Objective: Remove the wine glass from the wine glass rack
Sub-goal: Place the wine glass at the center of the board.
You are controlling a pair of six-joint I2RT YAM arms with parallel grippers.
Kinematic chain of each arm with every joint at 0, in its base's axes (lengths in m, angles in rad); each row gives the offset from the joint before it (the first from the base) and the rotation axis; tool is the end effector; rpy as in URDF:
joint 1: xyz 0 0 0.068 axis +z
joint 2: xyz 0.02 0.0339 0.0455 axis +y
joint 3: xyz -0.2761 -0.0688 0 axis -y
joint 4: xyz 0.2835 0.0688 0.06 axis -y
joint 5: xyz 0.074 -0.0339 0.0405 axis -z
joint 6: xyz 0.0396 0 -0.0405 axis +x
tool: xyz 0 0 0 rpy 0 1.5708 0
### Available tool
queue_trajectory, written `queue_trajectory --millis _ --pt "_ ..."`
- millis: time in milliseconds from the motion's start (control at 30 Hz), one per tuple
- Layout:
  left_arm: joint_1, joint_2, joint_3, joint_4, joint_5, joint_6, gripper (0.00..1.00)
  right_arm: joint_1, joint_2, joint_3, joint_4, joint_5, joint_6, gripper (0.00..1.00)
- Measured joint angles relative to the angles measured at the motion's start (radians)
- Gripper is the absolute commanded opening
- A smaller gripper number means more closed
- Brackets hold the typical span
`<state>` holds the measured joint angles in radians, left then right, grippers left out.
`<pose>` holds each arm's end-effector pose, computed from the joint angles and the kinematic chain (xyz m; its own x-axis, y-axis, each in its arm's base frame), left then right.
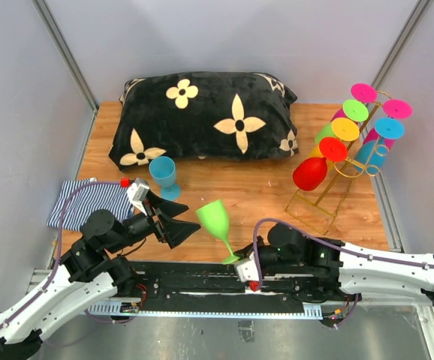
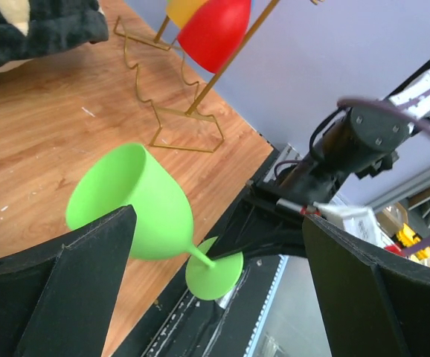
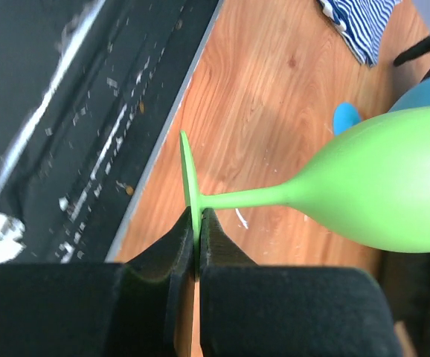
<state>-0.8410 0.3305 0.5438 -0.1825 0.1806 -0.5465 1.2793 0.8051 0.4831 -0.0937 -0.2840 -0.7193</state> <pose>0.0855 -0.1062 0.3252 -0.4257 -0.2909 -0.8568 0.7393 0.4341 -0.5147 0.0523 0.2130 0.2345 0.5670 -0.3110 -0.7627 -0.8236 -0.2320 -0.5176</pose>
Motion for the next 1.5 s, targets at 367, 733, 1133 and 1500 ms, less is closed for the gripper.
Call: queue_trajectory --millis 367,733,1133,1500 --pt "0.000 0.038 -0.055 0.137 0.038 -0.042 0.98 0.068 -0.063 -0.122 0.084 0.085 -0.388 0.01" --pt "0.000 0.133 -0.058 0.159 0.132 -0.057 0.75 0.090 -0.087 -0.122 0.096 0.090 -0.407 0.01" --pt "0.000 0.185 -0.009 0.067 0.348 0.056 0.08 0.100 -0.109 -0.122 0.055 0.068 -0.415 0.02" --pt "0.001 0.238 0.065 -0.056 0.311 0.110 0.00 0.107 -0.155 -0.120 0.018 0.069 -0.358 0.43"
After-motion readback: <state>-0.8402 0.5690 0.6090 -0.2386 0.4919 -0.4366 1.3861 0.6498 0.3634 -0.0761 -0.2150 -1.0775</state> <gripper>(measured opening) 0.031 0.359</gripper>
